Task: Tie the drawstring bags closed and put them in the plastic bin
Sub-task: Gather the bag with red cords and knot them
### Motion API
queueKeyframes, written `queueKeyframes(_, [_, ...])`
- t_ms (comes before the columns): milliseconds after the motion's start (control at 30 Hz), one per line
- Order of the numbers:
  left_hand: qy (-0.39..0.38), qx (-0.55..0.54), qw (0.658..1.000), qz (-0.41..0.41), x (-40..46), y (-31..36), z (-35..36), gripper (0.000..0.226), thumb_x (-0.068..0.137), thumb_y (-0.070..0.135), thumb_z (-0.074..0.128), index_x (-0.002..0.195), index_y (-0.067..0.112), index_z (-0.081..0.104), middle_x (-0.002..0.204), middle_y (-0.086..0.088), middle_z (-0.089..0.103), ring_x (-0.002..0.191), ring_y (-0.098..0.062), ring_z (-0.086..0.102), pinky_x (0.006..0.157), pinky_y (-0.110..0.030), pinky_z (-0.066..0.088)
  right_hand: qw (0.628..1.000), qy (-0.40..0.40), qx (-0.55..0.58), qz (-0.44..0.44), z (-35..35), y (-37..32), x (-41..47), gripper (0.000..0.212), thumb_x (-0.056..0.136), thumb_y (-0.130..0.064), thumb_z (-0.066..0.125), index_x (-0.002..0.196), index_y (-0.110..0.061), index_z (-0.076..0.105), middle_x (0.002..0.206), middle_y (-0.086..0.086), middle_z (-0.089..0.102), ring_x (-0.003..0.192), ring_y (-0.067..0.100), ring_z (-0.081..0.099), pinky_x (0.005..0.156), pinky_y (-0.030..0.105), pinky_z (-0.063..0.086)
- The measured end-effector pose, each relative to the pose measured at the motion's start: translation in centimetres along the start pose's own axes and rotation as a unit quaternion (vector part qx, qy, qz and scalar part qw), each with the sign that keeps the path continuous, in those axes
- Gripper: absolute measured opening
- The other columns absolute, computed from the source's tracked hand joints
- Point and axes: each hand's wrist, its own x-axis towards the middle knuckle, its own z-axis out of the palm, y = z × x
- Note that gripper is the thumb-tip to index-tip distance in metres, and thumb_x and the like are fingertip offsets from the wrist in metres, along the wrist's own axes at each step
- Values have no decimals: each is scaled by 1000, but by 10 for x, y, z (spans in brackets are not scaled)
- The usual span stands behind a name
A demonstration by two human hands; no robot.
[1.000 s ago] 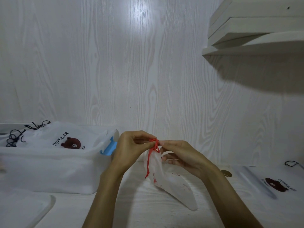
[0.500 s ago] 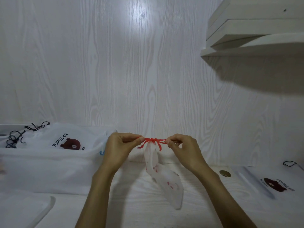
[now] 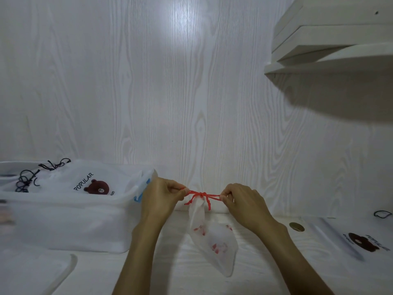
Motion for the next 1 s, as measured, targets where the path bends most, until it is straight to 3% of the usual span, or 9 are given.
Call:
queueKeyframes(100, [-95,23,995,-37,6,3,-7,22,84,29,70,97,13,74,79,2,73,72,-3,68,79,-28,57,989,-23,136,45,1,5,4,19,92,-34,57,96,-21,70,83,-13,61,76,4,57,71,21,45])
queueKeyframes(300, [-215,173,961,-37,2,36,-5,79,71,54,74,138,26,42,133,5,53,114,-16,56,96,-32,46,930,-63,353,78,-3,-2,6,14,89,-29,63,87,-18,71,69,-5,66,55,1,58,63,14,47])
queueKeyframes(400, [-170,288,942,-42,-7,34,10,54,81,43,69,128,22,52,123,0,61,109,-20,59,89,-31,48,913,-90,381,113,-1,-1,2,21,89,-36,61,86,-19,72,75,-4,69,63,5,59,66,19,48])
queueKeyframes(467, [-104,308,945,-28,-12,26,16,32,90,33,59,118,17,59,109,-4,66,98,-21,62,82,-32,51,930,-141,283,189,3,12,-2,42,90,-50,53,89,-11,66,88,3,66,71,13,57,67,23,46])
queueKeyframes(567, [-85,248,964,-47,-14,14,13,27,92,30,58,114,15,62,106,-5,68,95,-22,63,80,-32,52,932,-234,107,256,14,33,-16,59,87,-65,41,100,-10,55,103,12,52,86,19,46,76,27,39])
queueKeyframes(700, [-85,119,988,-54,-19,12,0,23,88,32,63,108,21,66,102,3,68,92,-14,62,76,-25,47,911,-241,170,287,26,19,-38,51,87,-64,45,85,-13,46,73,3,47,58,10,46,50,18,36])
queueKeyframes(833, [-42,-2,999,-13,-35,22,-29,17,86,21,67,102,17,69,94,9,64,91,-7,60,68,-12,43,883,-153,324,303,34,-4,-51,24,90,-29,62,81,-12,47,74,5,50,53,9,41,31,10,28])
queueKeyframes(900, [-13,-56,998,-4,-40,22,-52,18,85,21,69,102,19,71,97,6,69,95,-10,63,82,-21,50,844,-104,431,302,33,-14,-57,19,91,-17,60,75,-10,54,71,6,54,58,13,49,43,12,37])
queueKeyframes(1000, [45,-144,989,-1,-45,16,-87,16,85,20,70,101,23,70,96,3,71,96,-16,67,84,-41,56,741,-89,601,285,20,-36,-56,17,94,-15,54,105,-4,61,103,16,66,93,28,63,70,28,52])
